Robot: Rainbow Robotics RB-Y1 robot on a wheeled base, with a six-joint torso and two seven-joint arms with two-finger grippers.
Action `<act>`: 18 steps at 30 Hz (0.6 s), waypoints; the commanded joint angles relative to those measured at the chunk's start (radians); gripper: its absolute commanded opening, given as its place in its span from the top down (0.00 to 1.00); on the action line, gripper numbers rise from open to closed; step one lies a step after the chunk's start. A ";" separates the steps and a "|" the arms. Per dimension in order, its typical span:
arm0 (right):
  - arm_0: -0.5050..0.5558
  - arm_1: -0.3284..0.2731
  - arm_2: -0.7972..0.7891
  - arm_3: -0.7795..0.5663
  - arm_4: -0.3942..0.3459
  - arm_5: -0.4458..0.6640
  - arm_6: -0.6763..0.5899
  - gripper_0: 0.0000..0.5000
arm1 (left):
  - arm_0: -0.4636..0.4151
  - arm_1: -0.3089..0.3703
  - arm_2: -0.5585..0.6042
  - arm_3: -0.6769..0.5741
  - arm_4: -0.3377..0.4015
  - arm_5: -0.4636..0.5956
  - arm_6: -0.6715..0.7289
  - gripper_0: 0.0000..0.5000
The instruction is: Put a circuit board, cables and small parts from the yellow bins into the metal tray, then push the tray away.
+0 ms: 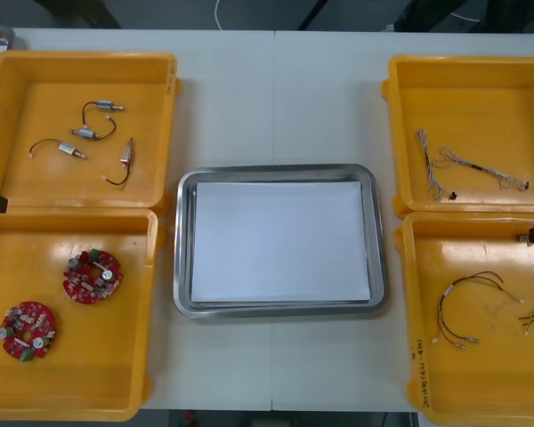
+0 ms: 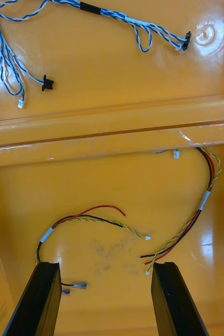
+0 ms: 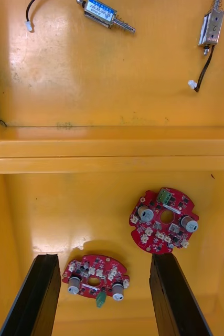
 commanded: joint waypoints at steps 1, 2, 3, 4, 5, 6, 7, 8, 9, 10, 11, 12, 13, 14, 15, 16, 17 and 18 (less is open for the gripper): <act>0.013 -0.040 -0.009 -0.009 -0.008 0.003 0.028 0.00 | 0.020 0.047 0.022 -0.031 0.007 0.006 0.000 0.00; 0.013 -0.040 -0.009 -0.009 -0.008 0.003 0.028 0.00 | 0.020 0.047 0.022 -0.031 0.007 0.006 0.000 0.00; 0.013 -0.040 -0.009 -0.009 -0.008 0.003 0.028 0.00 | 0.020 0.047 0.022 -0.031 0.007 0.006 0.000 0.00; 0.013 -0.040 -0.009 -0.009 -0.008 0.003 0.028 0.00 | 0.020 0.047 0.022 -0.031 0.007 0.006 0.000 0.00; 0.013 -0.040 -0.009 -0.009 -0.008 0.003 0.028 0.00 | 0.020 0.047 0.022 -0.031 0.007 0.006 0.000 0.00; 0.013 -0.040 -0.009 -0.009 -0.008 0.003 0.028 0.00 | 0.020 0.047 0.022 -0.031 0.007 0.006 0.000 0.00; 0.013 -0.040 -0.009 -0.009 -0.008 0.003 0.028 0.00 | 0.020 0.047 0.022 -0.031 0.007 0.006 0.000 0.00; 0.013 -0.040 -0.009 -0.009 -0.008 0.003 0.028 0.00 | 0.020 0.047 0.022 -0.031 0.007 0.006 0.000 0.00; 0.013 -0.040 -0.009 -0.009 -0.008 0.003 0.028 0.00 | 0.020 0.047 0.022 -0.031 0.007 0.006 0.000 0.00; 0.013 -0.040 -0.009 -0.009 -0.008 0.003 0.028 0.00 | 0.020 0.047 0.022 -0.031 0.007 0.006 0.000 0.00; 0.013 -0.040 -0.009 -0.009 -0.008 0.003 0.028 0.00 | 0.020 0.047 0.022 -0.031 0.007 0.006 0.000 0.00; 0.013 -0.040 -0.009 -0.009 -0.008 0.003 0.028 0.00 | 0.020 0.047 0.022 -0.031 0.007 0.006 0.000 0.00; 0.013 -0.040 -0.009 -0.009 -0.008 0.003 0.028 0.00 | 0.020 0.047 0.022 -0.031 0.007 0.006 0.000 0.00; 0.013 -0.040 -0.009 -0.009 -0.008 0.003 0.028 0.00 | 0.020 0.047 0.022 -0.031 0.007 0.006 0.000 0.00; 0.013 -0.040 -0.009 -0.009 -0.008 0.003 0.028 0.00 | 0.020 0.047 0.022 -0.031 0.007 0.006 0.000 0.00; 0.013 -0.040 -0.009 -0.009 -0.008 0.003 0.028 0.00 | 0.020 0.047 0.022 -0.031 0.007 0.006 0.000 0.00; 0.013 -0.040 -0.009 -0.009 -0.008 0.003 0.028 0.00 | 0.020 0.047 0.022 -0.031 0.007 0.006 0.000 0.00; 0.013 -0.040 -0.009 -0.009 -0.008 0.003 0.028 0.00 | 0.020 0.047 0.022 -0.031 0.007 0.006 0.000 0.00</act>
